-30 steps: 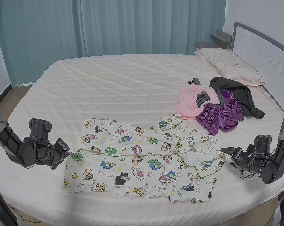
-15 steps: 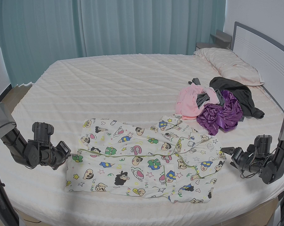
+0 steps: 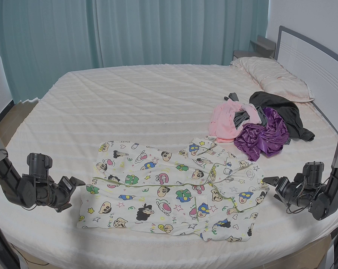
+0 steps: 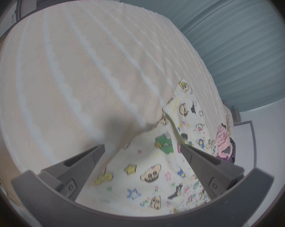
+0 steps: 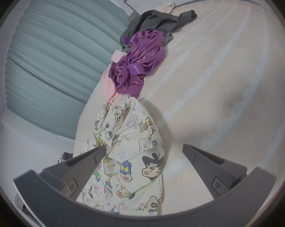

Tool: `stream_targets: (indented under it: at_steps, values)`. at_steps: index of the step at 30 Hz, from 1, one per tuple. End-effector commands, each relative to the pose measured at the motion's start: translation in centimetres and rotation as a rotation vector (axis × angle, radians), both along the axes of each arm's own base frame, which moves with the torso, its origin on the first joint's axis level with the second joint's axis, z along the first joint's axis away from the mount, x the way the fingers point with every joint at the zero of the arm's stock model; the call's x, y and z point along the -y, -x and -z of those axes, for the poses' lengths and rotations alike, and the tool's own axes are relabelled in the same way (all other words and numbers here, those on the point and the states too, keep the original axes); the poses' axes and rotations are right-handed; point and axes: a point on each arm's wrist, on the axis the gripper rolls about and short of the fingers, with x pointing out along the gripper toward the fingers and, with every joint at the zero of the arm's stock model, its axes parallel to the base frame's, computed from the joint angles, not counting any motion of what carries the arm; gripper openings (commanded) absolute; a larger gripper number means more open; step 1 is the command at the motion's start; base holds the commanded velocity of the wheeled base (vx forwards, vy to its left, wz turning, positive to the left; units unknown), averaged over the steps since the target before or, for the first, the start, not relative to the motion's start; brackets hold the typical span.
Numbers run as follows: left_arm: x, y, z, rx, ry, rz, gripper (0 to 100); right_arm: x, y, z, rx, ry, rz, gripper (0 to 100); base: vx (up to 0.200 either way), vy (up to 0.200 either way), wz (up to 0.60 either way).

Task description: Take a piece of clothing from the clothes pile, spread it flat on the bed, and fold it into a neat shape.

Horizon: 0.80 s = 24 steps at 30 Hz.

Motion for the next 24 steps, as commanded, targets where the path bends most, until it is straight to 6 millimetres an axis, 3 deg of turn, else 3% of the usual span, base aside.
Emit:
stream_targets:
  at_steps: [1,5,12,24]
  values:
    - [1.4,5.5,-3.4,0.062,0.101,-0.014,100,-0.8,0.5,-0.3,-0.003,-0.006,-0.032,100,0.0,0.0,0.0]
    - [1.7,6.2,-4.1,0.078,0.156,-0.026,100,-1.6,1.1,0.0,-0.027,-0.009,-0.061,100,0.0,0.0,0.0]
    - [1.8,7.7,-3.0,0.01,0.254,0.029,100,-4.1,2.3,0.2,-0.028,-0.025,-0.151,100,0.0,0.0,0.0]
    - [2.3,8.0,-2.8,-0.034,0.362,0.04,100,-5.1,5.1,0.6,-0.012,-0.017,-0.213,100,0.0,0.0,0.0]
